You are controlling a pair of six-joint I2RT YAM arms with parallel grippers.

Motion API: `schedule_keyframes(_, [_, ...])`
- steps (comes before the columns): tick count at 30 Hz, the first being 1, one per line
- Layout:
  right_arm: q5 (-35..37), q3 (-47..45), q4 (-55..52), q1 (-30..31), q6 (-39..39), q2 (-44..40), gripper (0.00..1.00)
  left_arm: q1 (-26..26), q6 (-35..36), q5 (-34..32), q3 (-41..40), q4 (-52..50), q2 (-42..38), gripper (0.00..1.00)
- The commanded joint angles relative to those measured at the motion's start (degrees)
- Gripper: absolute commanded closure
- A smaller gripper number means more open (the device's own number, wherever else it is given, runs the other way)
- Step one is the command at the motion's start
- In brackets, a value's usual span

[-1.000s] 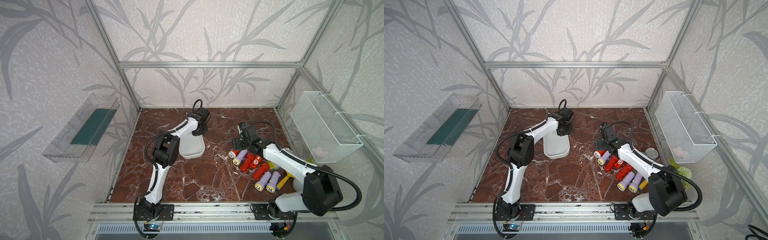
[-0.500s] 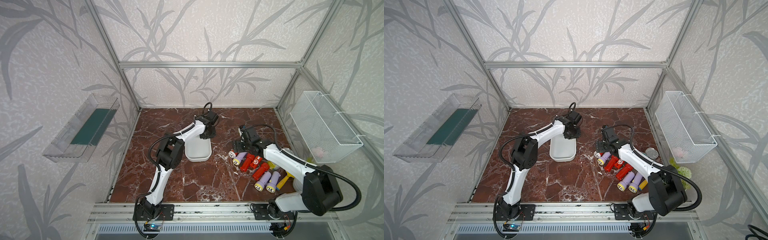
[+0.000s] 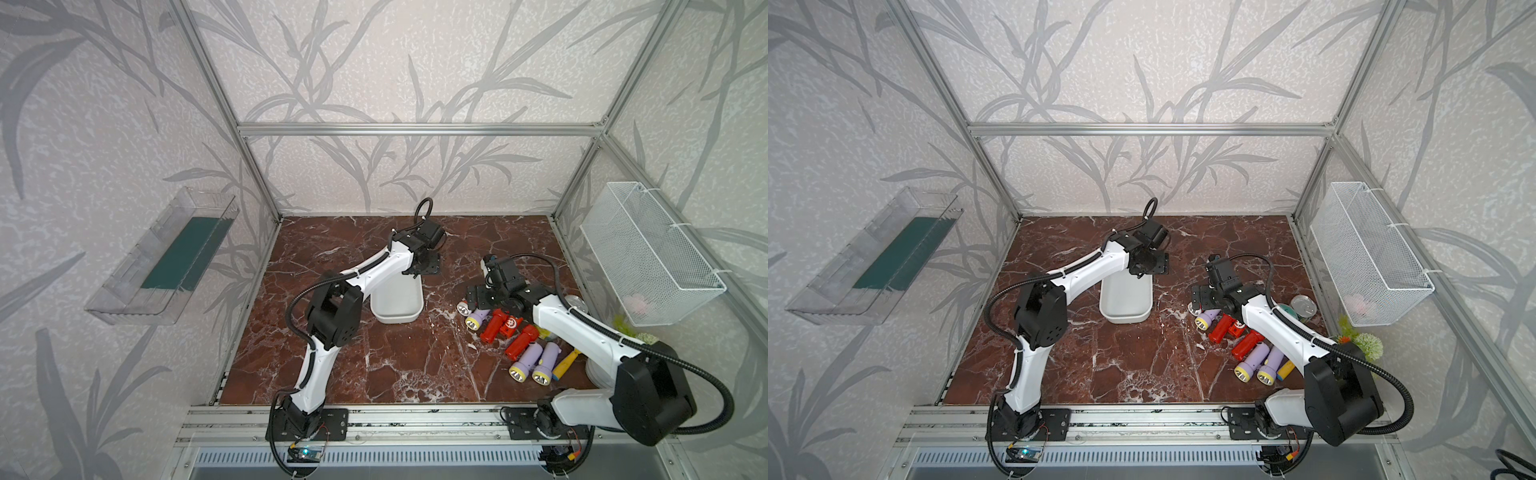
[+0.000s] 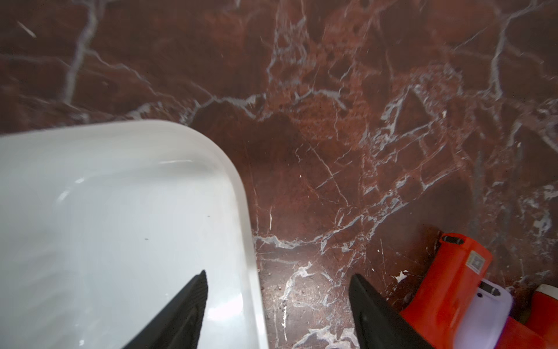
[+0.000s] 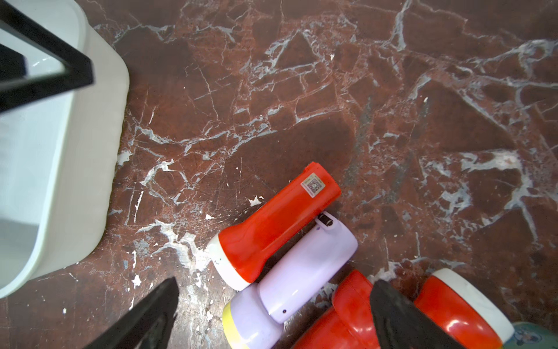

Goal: Put the flashlights into the storage boxes
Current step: Move the storage box to the center of the board, then pick up the flashlight from the center of the board.

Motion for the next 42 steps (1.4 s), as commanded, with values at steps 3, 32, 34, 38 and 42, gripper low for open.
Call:
schedule_keyframes(3, [0.6,4.2,-4.1,-0.2,2.1,1.2,0.03,2.4,4.2,-5.3,-4.5,0.5,-8.6,0.21])
schedule_keyframes(32, [-6.3,15.3,-12.9,-0.1,11.3,15.1,0.11,11.9,13.0,-1.4,-30.3,19.4,-30.5,0.1])
schedule_keyframes(34, [-6.1,16.2,-13.8,-0.1,11.6,16.0,0.12,12.0,13.4,0.9,-30.5,20.0,-30.6,0.1])
schedule_keyframes(38, [-6.6,16.5,-14.1,-0.1,12.6,17.0,0.14,11.9,14.2,4.0,-31.0,21.0,-31.2,0.1])
schedule_keyframes(42, [-7.1,16.2,-14.1,-0.2,13.4,17.5,0.18,12.0,14.4,4.4,-31.2,21.0,-31.5,0.1])
